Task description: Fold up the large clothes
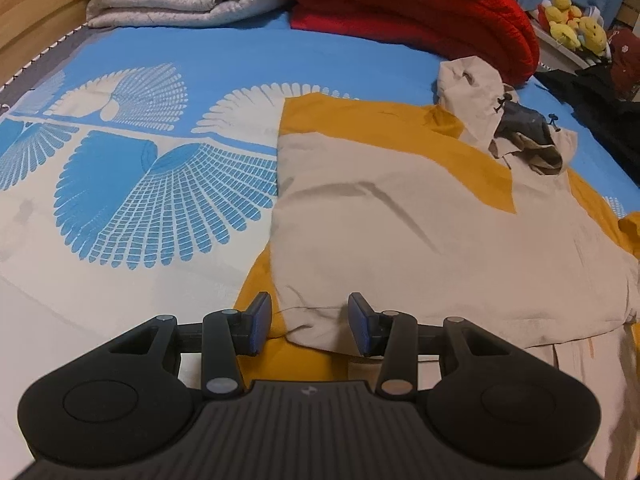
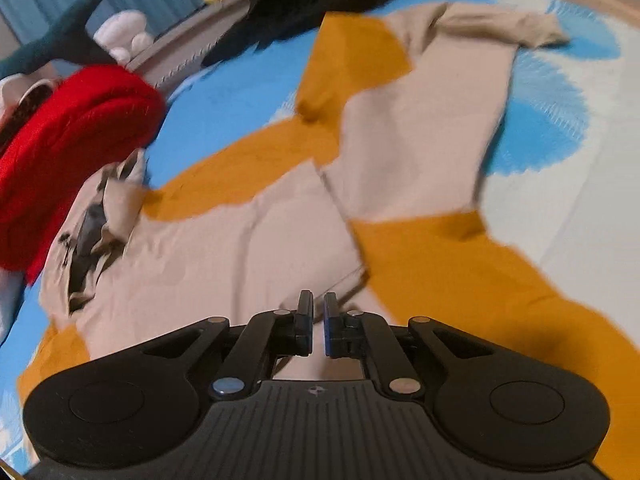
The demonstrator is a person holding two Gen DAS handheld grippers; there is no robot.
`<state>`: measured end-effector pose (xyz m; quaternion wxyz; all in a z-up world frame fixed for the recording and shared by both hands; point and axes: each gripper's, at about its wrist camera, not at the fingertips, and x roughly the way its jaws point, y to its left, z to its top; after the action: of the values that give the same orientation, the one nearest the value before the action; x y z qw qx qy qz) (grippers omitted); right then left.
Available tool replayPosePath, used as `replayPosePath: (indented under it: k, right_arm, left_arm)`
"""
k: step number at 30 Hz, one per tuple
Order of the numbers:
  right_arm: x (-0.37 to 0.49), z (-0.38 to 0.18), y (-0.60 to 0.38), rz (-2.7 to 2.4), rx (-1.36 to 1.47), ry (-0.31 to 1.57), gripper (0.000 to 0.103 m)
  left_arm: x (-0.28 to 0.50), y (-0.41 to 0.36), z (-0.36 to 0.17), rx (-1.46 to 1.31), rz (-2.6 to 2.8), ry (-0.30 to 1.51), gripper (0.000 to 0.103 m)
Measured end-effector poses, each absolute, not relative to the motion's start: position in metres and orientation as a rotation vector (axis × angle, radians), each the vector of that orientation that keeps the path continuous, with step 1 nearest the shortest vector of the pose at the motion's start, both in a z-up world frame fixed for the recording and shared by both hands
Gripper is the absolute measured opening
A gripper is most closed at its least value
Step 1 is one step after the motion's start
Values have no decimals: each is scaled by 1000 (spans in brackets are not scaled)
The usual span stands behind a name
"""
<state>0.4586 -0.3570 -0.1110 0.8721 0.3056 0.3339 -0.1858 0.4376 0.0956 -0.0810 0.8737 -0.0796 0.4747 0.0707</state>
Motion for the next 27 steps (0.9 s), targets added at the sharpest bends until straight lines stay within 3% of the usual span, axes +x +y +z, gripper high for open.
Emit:
replayPosePath:
  k: [2, 4, 5, 6, 9, 14, 19, 23, 27]
  right_arm:
    - [456, -105, -359, -309, 671, 616, 6]
    - [461, -109, -362, -206, 722, 618, 19]
    - [466, -118, -365, -166, 759, 670, 32]
    - [470, -127, -367, -163, 785, 731, 35]
    - [470, -143, -372, -241, 799, 832, 37]
    - [471, -126, -372, -202, 704, 769, 38]
    - [469, -136, -383, -233, 772, 868, 42]
    - [458, -103, -390, -233, 667, 734, 43]
    - [440, -75, -420, -223, 614, 576, 43]
  left_arm:
    - [438, 95, -83, -164, 146, 991, 47]
    - [439, 97, -90, -174, 151, 1006, 47]
    - [440, 99, -95, -175, 164, 1030, 46]
    - [440, 101, -101, -172, 185, 1055, 46]
    - [441, 103, -100, -174, 223, 1064, 44]
    - [438, 92, -77, -165, 165, 955, 44]
    - [440, 98, -101, -221, 190, 1102, 44]
    - [429, 76, -49, -119, 125, 917, 45]
    - [419, 59, -33, -98, 74, 865, 46]
